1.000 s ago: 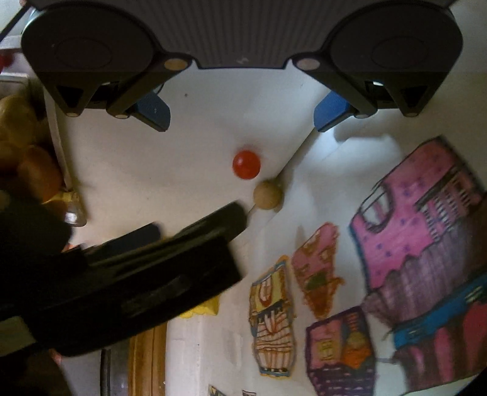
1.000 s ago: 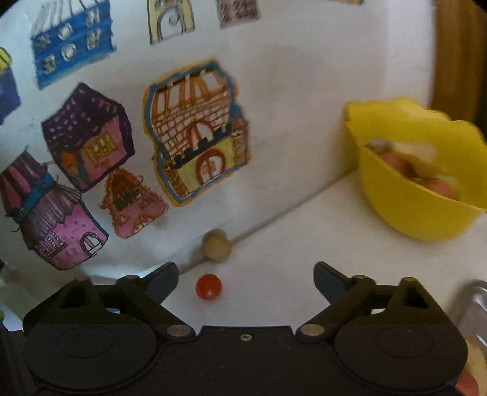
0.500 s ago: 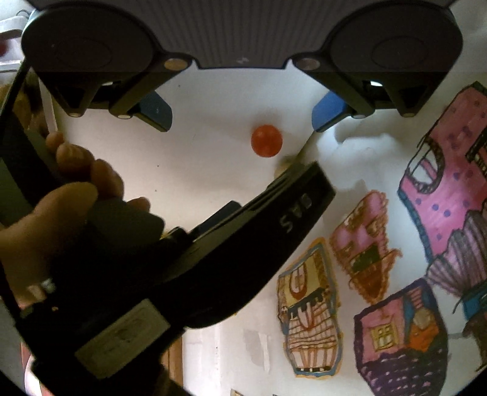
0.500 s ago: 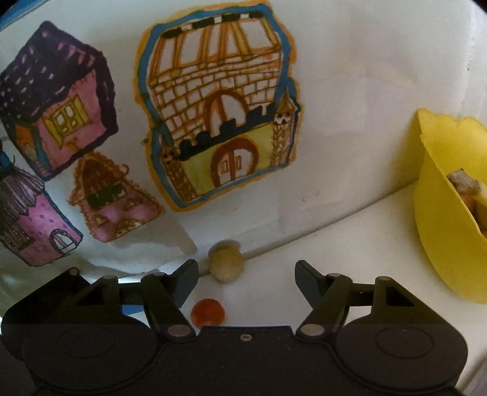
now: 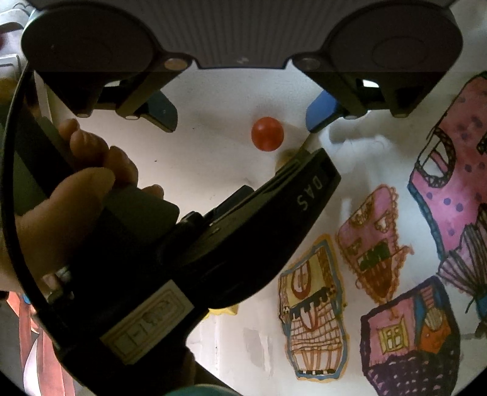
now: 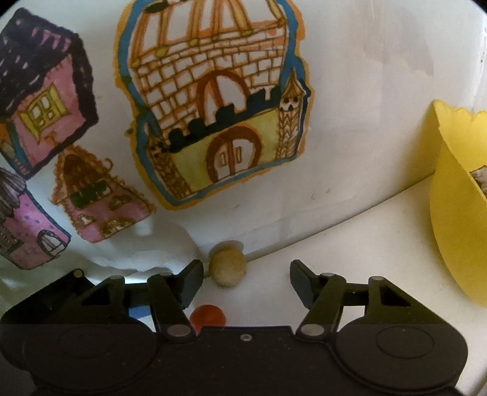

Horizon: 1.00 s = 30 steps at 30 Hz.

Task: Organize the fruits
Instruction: 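Lower the right tool onto the tan nut and close on it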

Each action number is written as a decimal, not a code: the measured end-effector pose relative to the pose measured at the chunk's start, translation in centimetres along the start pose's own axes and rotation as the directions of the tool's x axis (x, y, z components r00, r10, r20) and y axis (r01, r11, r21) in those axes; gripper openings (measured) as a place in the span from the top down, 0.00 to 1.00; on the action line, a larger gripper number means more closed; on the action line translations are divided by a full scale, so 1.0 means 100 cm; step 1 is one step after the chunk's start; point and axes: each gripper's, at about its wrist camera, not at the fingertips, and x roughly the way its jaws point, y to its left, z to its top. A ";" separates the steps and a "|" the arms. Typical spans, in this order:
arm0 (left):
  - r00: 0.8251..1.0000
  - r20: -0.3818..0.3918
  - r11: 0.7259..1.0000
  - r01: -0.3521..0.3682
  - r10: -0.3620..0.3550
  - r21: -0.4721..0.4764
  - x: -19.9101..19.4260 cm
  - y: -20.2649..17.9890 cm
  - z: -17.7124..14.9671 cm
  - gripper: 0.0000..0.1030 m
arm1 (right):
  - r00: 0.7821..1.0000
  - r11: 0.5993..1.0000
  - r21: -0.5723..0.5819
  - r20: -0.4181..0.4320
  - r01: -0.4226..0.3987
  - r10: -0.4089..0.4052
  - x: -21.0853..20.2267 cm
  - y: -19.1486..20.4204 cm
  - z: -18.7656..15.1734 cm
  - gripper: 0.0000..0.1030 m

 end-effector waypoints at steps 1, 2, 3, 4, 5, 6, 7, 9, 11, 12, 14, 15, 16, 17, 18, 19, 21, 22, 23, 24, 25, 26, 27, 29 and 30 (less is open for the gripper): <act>1.000 -0.001 1.000 0.000 0.000 -0.002 0.000 -0.001 -0.001 0.12 | 1.000 1.000 0.005 0.000 -0.003 0.003 0.001 -0.001 0.000 0.39; 1.000 -0.002 1.000 0.000 0.000 -0.004 -0.001 -0.001 -0.001 0.13 | 1.000 1.000 0.008 -0.001 -0.007 0.007 0.003 -0.001 -0.001 0.40; 1.000 -0.002 1.000 -0.001 0.001 -0.006 -0.003 0.000 -0.003 0.15 | 1.000 1.000 0.009 -0.001 -0.008 0.008 0.002 -0.003 -0.002 0.42; 1.000 -0.003 1.000 -0.004 0.004 -0.008 -0.004 0.001 -0.004 0.17 | 1.000 1.000 0.008 -0.003 -0.008 0.008 0.004 -0.003 -0.003 0.43; 1.000 -0.002 1.000 -0.010 0.010 -0.010 -0.006 0.001 -0.005 0.18 | 1.000 1.000 0.008 -0.003 -0.008 0.008 0.006 -0.003 -0.004 0.44; 1.000 -0.001 1.000 -0.013 0.013 -0.014 -0.007 0.002 -0.006 0.21 | 1.000 1.000 0.007 -0.001 -0.008 0.008 0.007 -0.003 -0.004 0.45; 1.000 0.000 1.000 -0.017 0.017 -0.016 -0.007 0.002 -0.006 0.23 | 1.000 1.000 0.007 0.000 -0.009 0.009 0.008 -0.004 -0.005 0.46; 1.000 0.001 1.000 -0.017 0.017 -0.017 -0.010 0.000 -0.007 0.27 | 1.000 1.000 0.006 0.001 -0.010 0.010 0.010 -0.004 -0.005 0.48; 1.000 0.001 1.000 -0.014 0.014 -0.019 -0.010 0.004 -0.006 0.31 | 1.000 1.000 0.006 0.001 -0.014 0.014 0.011 -0.002 -0.006 0.51; 1.000 0.001 1.000 -0.012 0.012 -0.021 -0.006 0.010 -0.005 0.34 | 1.000 1.000 0.005 0.002 -0.019 0.019 0.011 0.002 -0.004 0.52; 1.000 0.001 1.000 -0.013 0.013 -0.022 -0.009 0.013 -0.004 0.37 | 1.000 1.000 -0.001 0.004 -0.019 0.019 0.011 0.005 -0.002 0.54; 1.000 0.002 1.000 -0.016 0.016 -0.022 -0.010 0.014 -0.004 0.38 | 1.000 1.000 -0.005 0.004 -0.017 0.017 0.012 0.006 -0.002 0.56; 1.000 0.002 1.000 -0.018 0.018 -0.022 -0.008 0.016 -0.003 0.41 | 1.000 1.000 -0.008 0.005 -0.015 0.016 0.013 0.007 -0.002 0.58; 1.000 0.002 1.000 -0.020 0.020 -0.022 -0.008 0.016 -0.003 0.43 | 1.000 1.000 -0.008 0.005 -0.017 0.017 0.012 0.008 -0.002 0.61; 1.000 0.003 1.000 -0.023 0.023 -0.021 -0.009 0.017 -0.003 0.46 | 1.000 1.000 -0.006 0.006 -0.019 0.019 0.011 0.008 -0.002 0.64; 1.000 0.005 1.000 -0.024 0.024 -0.021 -0.012 0.020 -0.006 0.47 | 1.000 1.000 -0.007 0.005 -0.021 0.021 0.010 0.011 -0.001 0.65; 1.000 0.010 1.000 -0.020 0.020 -0.024 -0.013 0.029 -0.011 0.53 | 1.000 1.000 -0.004 0.010 -0.020 0.020 0.008 0.012 -0.002 0.67; 1.000 0.014 0.999 -0.016 0.017 -0.028 -0.015 0.031 -0.013 0.56 | 1.000 1.000 0.003 0.014 -0.019 0.019 0.007 0.012 -0.004 0.68; 1.000 0.018 0.999 -0.014 0.014 -0.032 -0.017 0.033 -0.015 0.58 | 1.000 1.000 0.011 0.018 -0.020 0.020 0.002 0.011 -0.007 0.70; 1.000 0.022 0.999 -0.012 0.012 -0.034 -0.018 0.035 -0.018 0.61 | 1.000 1.000 0.022 0.023 -0.021 0.021 0.000 0.009 -0.010 0.72; 1.000 0.026 0.999 -0.012 0.013 -0.036 -0.020 0.037 -0.019 0.63 | 0.999 0.999 0.033 0.026 -0.021 0.020 -0.002 0.007 -0.013 0.73; 1.000 0.028 0.999 -0.011 0.012 -0.037 -0.021 0.037 -0.020 0.64 | 1.000 0.999 0.041 0.027 -0.017 0.016 -0.001 0.005 -0.014 0.75; 0.999 0.031 0.999 -0.012 0.013 -0.037 -0.021 0.039 -0.021 0.65 | 1.000 0.999 0.047 0.026 -0.014 0.012 -0.001 0.003 -0.016 0.76; 0.999 0.033 0.999 -0.014 0.016 -0.037 -0.022 0.043 -0.022 0.66 | 1.000 0.998 0.061 0.026 -0.013 0.011 -0.002 0.000 -0.019 0.77; 0.999 0.033 0.999 -0.015 0.016 -0.037 -0.023 0.043 -0.023 0.66 | 0.999 0.997 0.069 0.029 -0.019 0.017 -0.003 -0.001 -0.021 0.77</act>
